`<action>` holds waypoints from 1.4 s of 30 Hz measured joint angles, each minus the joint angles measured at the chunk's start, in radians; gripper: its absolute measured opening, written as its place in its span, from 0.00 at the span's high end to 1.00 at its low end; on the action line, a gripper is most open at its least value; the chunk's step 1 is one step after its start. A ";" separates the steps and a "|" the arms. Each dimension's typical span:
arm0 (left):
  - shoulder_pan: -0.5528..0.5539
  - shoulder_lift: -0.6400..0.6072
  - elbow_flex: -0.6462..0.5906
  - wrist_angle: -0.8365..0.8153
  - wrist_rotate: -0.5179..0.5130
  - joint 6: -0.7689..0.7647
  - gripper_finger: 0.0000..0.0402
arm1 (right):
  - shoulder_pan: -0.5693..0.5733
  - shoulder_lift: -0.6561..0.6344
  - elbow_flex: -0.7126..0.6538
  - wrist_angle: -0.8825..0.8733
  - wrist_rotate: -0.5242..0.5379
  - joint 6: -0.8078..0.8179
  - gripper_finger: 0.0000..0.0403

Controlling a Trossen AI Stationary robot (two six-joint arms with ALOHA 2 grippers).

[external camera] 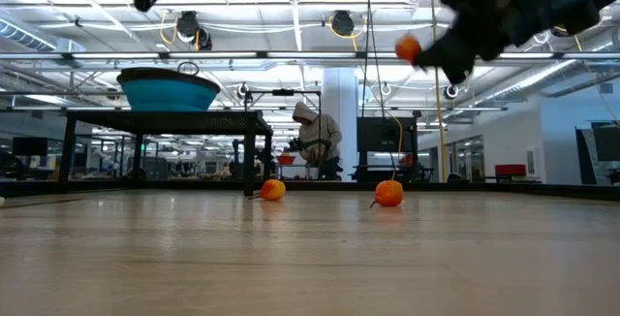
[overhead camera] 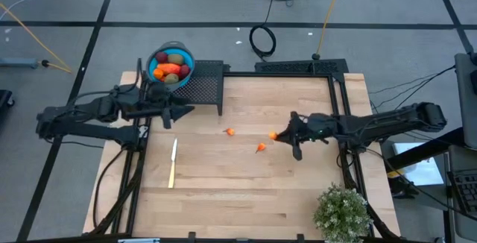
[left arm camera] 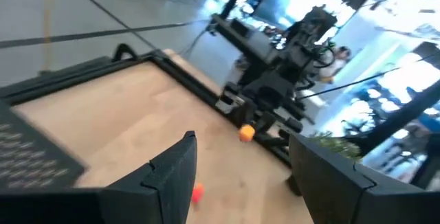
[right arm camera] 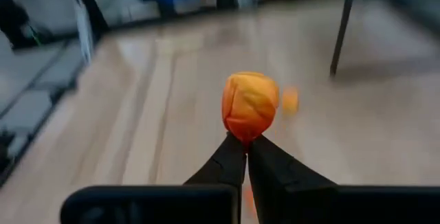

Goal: Pick & Place Fruit
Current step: Put the pear into the blue strainer bowl on the shelf

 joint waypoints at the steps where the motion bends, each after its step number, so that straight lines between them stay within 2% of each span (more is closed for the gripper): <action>1: 0.000 0.019 0.000 0.031 0.013 -0.004 0.43 | 0.000 -0.009 0.000 0.046 0.002 -0.026 0.99; 8: -0.002 0.150 0.000 0.277 0.104 -0.046 0.43 | 0.000 -0.025 0.001 0.361 0.004 -0.152 0.99; 11: -0.017 0.200 0.000 0.377 0.113 -0.046 0.43 | 0.000 -0.025 0.001 0.470 0.003 -0.201 0.99; 15: -0.040 0.263 0.001 0.486 0.113 -0.048 0.43 | 0.000 -0.024 0.001 0.564 0.004 -0.292 0.99; 21: -0.075 0.344 0.001 0.591 0.071 -0.156 0.43 | 0.000 -0.025 0.004 0.605 0.060 -0.503 0.99; 28: -0.116 0.440 0.087 0.574 -0.002 -0.245 0.43 | 0.000 0.005 0.121 0.469 0.105 -0.731 0.99; 33: -0.128 0.509 0.187 0.492 -0.019 -0.297 0.43 | 0.001 0.052 0.221 0.350 0.142 -0.905 0.99; 42: -0.134 0.608 0.339 0.317 -0.018 -0.372 0.43 | 0.069 0.142 0.319 0.313 0.257 -1.277 0.99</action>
